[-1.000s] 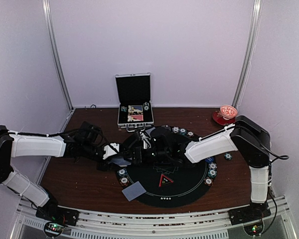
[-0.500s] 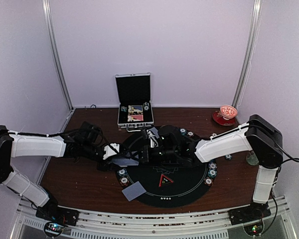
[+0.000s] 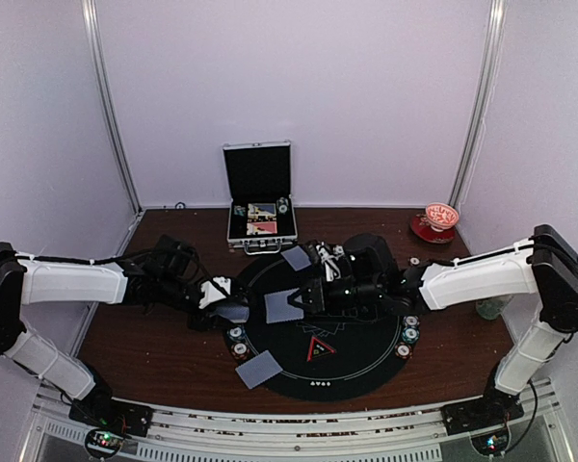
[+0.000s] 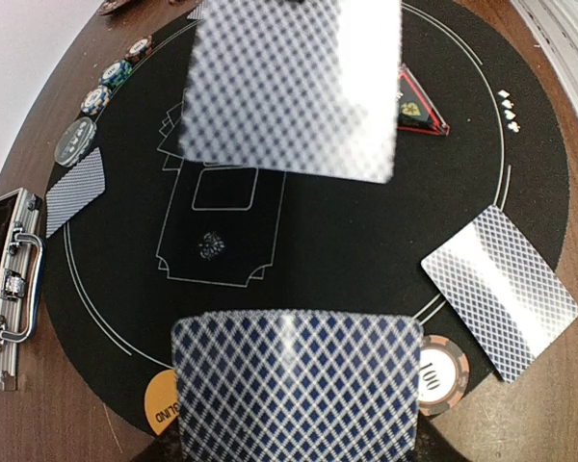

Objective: Distribute texas hold em gaming equipment
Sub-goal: Pick up the poker card from the face-down deck piles, then distribute the poker card in the big blind area.

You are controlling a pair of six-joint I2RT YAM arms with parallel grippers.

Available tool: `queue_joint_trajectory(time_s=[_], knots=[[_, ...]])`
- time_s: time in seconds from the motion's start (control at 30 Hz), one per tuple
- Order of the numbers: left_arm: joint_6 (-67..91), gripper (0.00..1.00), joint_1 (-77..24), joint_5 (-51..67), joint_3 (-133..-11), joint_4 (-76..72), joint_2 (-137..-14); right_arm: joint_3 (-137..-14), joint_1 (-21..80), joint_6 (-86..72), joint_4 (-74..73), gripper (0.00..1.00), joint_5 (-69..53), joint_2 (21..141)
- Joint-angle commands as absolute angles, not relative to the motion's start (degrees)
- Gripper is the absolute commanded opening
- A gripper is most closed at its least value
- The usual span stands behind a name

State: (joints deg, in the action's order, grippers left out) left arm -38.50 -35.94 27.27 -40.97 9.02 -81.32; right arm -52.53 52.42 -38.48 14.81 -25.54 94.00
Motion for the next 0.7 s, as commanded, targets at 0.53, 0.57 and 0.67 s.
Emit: queue_joint_trajectory(time_s=[0.53, 0.57, 0.67], knots=[[-38.81, 0.56, -35.86, 28.17, -41.75, 7.21, -80.47, -58.51, 60.95, -33.00, 15.06, 0.00, -35.11, 109.60], [-38.80, 0.56, -35.86, 28.20, -41.75, 7.21, -80.57, -58.83, 61.06, -33.08, 15.08, 0.00, -35.26, 109.94], [-38.77, 0.56, -35.87, 28.18, -41.79, 7.21, -80.61, -59.45, 61.37, -33.43, 15.50, 0.00, -36.06, 111.11]])
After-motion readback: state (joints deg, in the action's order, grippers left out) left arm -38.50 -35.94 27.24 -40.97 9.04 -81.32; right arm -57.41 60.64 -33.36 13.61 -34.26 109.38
